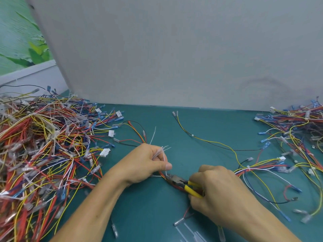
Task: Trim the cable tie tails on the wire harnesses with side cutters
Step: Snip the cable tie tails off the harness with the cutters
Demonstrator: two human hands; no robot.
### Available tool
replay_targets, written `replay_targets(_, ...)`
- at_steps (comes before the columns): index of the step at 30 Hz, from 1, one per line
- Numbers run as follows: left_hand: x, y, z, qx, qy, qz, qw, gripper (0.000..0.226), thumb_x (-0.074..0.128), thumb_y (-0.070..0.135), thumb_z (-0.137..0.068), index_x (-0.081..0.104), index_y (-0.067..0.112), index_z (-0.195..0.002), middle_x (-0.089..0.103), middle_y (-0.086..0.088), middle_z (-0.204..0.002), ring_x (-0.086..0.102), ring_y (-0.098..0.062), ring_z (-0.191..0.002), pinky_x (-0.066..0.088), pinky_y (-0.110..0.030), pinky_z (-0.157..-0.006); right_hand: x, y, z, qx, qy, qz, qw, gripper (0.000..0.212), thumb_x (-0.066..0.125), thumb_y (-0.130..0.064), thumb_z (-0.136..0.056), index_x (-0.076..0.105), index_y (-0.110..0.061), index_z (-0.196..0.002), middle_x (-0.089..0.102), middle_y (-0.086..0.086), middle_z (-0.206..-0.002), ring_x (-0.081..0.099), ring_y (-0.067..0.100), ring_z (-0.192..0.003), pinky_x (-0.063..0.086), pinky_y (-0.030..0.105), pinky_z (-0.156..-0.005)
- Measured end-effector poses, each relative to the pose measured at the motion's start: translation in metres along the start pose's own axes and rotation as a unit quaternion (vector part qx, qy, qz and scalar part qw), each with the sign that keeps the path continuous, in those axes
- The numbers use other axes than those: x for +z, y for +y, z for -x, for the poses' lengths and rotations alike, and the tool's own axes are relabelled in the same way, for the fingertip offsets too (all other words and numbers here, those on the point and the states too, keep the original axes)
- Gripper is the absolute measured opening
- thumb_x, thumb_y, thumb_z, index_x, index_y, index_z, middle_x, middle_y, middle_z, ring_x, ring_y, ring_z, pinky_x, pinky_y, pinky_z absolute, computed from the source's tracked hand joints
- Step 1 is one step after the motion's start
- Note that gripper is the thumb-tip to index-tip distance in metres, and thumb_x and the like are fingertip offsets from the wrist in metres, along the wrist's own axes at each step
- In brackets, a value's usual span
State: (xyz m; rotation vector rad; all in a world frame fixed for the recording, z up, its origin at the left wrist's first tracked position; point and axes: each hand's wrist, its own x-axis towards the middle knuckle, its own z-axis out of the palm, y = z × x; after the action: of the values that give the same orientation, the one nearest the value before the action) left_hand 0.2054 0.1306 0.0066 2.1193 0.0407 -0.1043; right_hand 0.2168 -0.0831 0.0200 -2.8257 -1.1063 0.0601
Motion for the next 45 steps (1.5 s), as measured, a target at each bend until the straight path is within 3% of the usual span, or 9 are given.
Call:
replay_targets(7,0.000,0.001,0.005,-0.007,0.031,0.009,0.999,0.023,0.071,0.017,-0.084,0.057,0.019,-0.066,0.041,0.012,-0.045,0.036,-0.007,-0.046,0.034,-0.021,-0.049,0.003,-0.002,0.004,0.011,0.003,-0.020,1.000,0.024,0.050,-0.043,-0.079,0.049,-0.019,-0.078,0.040,-0.003,-0.082,0.047,0.022,-0.076,0.036,0.031,-0.060)
replay_targets(11,-0.013,0.004,0.003,-0.039,0.162,0.163,0.972,0.025,0.054,0.012,-0.095,0.051,0.016,-0.071,0.039,0.012,-0.050,0.030,-0.009,-0.050,0.025,-0.025,-0.049,-0.002,0.000,0.004,0.033,0.023,-0.048,0.998,0.024,0.048,-0.044,-0.079,0.046,-0.020,-0.076,0.045,-0.004,-0.084,0.052,0.022,-0.081,0.044,0.032,-0.066)
replay_targets(15,-0.041,0.009,-0.006,-0.060,0.284,0.252,0.923,0.029,0.040,0.002,-0.096,0.052,0.012,-0.072,0.052,0.001,-0.059,0.049,-0.010,-0.049,0.035,-0.022,-0.047,-0.017,0.002,-0.011,0.069,0.060,-0.105,0.990,0.025,0.052,-0.046,-0.075,0.047,-0.021,-0.071,0.049,-0.005,-0.077,0.053,0.023,-0.079,0.046,0.035,-0.065)
replay_targets(18,-0.047,0.008,-0.019,-0.064,0.280,0.234,0.929,0.028,0.037,0.002,-0.098,0.055,0.010,-0.078,0.044,0.001,-0.055,0.047,-0.012,-0.046,0.043,-0.023,-0.045,-0.023,-0.004,-0.032,0.093,0.044,-0.117,0.988,0.030,0.056,-0.043,-0.074,0.048,-0.015,-0.069,0.047,0.000,-0.066,0.051,0.026,-0.070,0.037,0.032,-0.052)
replay_targets(21,-0.046,0.001,-0.030,-0.058,0.266,0.116,0.955,0.015,0.057,0.003,-0.088,0.064,0.012,-0.078,0.044,0.003,-0.051,0.037,-0.014,-0.047,0.035,-0.025,-0.050,-0.019,-0.011,-0.056,0.113,0.011,-0.140,0.984,0.027,0.058,-0.039,-0.075,0.059,-0.012,-0.077,0.053,0.006,-0.069,0.055,0.029,-0.074,0.036,0.029,-0.051)
replay_targets(26,-0.043,-0.008,-0.042,-0.037,0.171,-0.055,0.983,0.011,0.075,0.017,-0.078,0.070,0.023,-0.086,0.052,0.013,-0.042,0.047,0.003,-0.044,0.038,-0.014,-0.051,-0.009,-0.020,-0.084,0.143,-0.028,-0.157,0.977,0.025,0.059,-0.035,-0.072,0.049,-0.012,-0.067,0.048,0.006,-0.071,0.048,0.031,-0.071,0.032,0.027,-0.050)
replay_targets(29,-0.040,-0.013,-0.046,-0.042,0.177,-0.026,0.983,0.014,0.073,0.013,-0.080,0.071,0.020,-0.069,0.068,-0.002,-0.065,0.055,-0.009,-0.060,0.047,-0.027,-0.068,-0.005,-0.022,-0.092,0.155,-0.035,-0.152,0.975,0.023,0.060,-0.035,-0.071,0.050,-0.014,-0.070,0.048,0.004,-0.072,0.049,0.029,-0.068,0.032,0.026,-0.050)
replay_targets(31,-0.037,-0.017,-0.048,-0.050,0.190,0.003,0.980,0.019,0.073,0.012,-0.080,0.069,0.019,-0.063,0.066,-0.004,-0.063,0.055,-0.015,-0.061,0.048,-0.033,-0.070,-0.004,-0.023,-0.095,0.159,-0.038,-0.153,0.975,0.023,0.061,-0.034,-0.070,0.050,-0.014,-0.068,0.048,0.003,-0.072,0.047,0.025,-0.063,0.031,0.025,-0.049)
replay_targets(45,-0.035,-0.027,-0.051,-0.046,0.206,0.030,0.977,0.019,0.073,0.016,-0.081,0.067,0.019,-0.064,0.057,0.014,-0.046,0.048,0.003,-0.046,0.041,-0.020,-0.056,-0.005,-0.027,-0.102,0.154,-0.043,-0.151,0.976,0.025,0.062,-0.038,-0.069,0.052,-0.016,-0.071,0.049,0.001,-0.073,0.045,0.020,-0.061,0.028,0.025,-0.049)
